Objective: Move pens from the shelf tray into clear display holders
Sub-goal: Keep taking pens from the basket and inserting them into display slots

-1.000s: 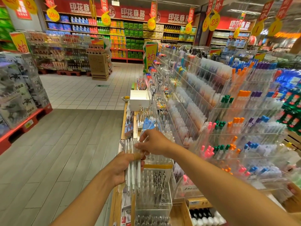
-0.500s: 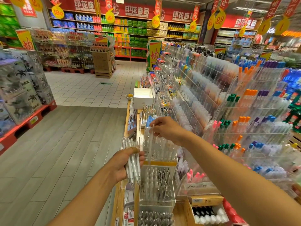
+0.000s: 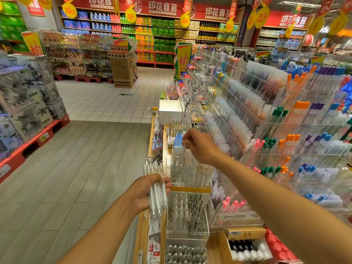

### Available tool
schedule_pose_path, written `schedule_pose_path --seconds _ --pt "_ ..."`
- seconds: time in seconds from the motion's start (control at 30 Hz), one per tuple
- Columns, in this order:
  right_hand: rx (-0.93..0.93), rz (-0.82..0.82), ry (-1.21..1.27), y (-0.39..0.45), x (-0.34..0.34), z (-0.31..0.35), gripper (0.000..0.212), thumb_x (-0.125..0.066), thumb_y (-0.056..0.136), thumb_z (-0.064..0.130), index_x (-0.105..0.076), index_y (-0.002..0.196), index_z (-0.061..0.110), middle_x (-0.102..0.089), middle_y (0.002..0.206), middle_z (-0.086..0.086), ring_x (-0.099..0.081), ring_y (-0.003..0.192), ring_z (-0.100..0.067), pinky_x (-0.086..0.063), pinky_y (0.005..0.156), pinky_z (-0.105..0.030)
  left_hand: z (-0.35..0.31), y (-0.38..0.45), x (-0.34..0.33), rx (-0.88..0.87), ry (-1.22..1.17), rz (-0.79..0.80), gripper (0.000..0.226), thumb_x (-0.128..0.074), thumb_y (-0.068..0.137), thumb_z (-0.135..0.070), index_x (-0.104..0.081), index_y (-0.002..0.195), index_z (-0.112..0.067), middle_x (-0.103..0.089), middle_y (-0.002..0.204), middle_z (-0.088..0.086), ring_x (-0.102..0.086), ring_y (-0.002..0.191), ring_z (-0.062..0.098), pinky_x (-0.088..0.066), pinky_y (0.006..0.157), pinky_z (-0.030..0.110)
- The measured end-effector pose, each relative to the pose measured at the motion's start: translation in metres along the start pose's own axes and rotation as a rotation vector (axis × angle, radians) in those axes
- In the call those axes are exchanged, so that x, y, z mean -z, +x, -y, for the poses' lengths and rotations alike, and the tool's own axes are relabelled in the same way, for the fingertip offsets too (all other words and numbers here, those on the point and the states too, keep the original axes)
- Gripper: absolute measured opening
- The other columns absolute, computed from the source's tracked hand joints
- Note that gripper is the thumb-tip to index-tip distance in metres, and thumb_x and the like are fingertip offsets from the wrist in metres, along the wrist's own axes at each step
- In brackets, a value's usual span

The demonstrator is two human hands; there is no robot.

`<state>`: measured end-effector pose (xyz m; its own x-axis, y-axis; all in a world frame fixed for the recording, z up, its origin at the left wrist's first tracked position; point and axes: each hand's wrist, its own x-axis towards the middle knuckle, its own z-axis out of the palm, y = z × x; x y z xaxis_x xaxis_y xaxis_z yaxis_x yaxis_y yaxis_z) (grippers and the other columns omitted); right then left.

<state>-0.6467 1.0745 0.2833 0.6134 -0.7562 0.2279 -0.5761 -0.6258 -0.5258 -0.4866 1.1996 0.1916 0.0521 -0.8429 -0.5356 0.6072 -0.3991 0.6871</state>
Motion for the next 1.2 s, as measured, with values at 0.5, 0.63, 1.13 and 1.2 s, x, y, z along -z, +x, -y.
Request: schedule_pose_path --seconds 0.5,0.63,1.13,1.2 --pt "0.105 0.085 -0.422 0.013 -0.027 -0.008 0.016 -0.058 0.096 0.025 -0.072 0.101 0.019 -0.066 0.104 -0.001 -0.050 0.103 -0.024 -0.042 0.093 -0.037 -0.002 0.000 -0.005 -0.006 0.014 -0.006 0.031 -0.053 0.087 0.004 -0.062 0.115 0.013 -0.072 0.097 0.026 -0.074 0.072 0.028 -0.061 0.061 0.033" --pt "0.130 0.011 -0.406 0.004 -0.024 0.003 0.025 -0.063 0.093 0.030 -0.066 0.115 0.021 -0.063 0.109 -0.002 -0.049 0.106 -0.025 -0.043 0.089 -0.039 -0.003 -0.003 -0.010 -0.042 0.017 -0.005 0.028 -0.052 0.088 0.006 -0.063 0.111 0.015 -0.072 0.101 0.028 -0.075 0.076 0.029 -0.061 0.060 0.032" --pt "-0.316 0.336 0.396 -0.011 -0.033 0.018 0.020 -0.058 0.089 0.003 -0.059 0.069 0.006 -0.061 0.066 -0.007 -0.059 0.054 -0.011 -0.045 0.049 -0.021 0.006 -0.015 -0.025 -0.130 -0.004 0.053 0.018 -0.050 0.088 0.011 -0.069 0.089 0.012 -0.069 0.081 0.026 -0.072 0.067 0.031 -0.062 0.061 0.038" --pt "-0.307 0.335 0.437 -0.010 -0.032 0.019 0.021 -0.053 0.090 0.001 -0.056 0.070 0.007 -0.058 0.064 -0.006 -0.057 0.056 -0.011 -0.046 0.050 -0.020 0.006 -0.014 -0.025 -0.131 -0.015 0.035 0.020 -0.050 0.089 0.009 -0.067 0.099 0.013 -0.070 0.086 0.027 -0.072 0.071 0.031 -0.062 0.065 0.038"
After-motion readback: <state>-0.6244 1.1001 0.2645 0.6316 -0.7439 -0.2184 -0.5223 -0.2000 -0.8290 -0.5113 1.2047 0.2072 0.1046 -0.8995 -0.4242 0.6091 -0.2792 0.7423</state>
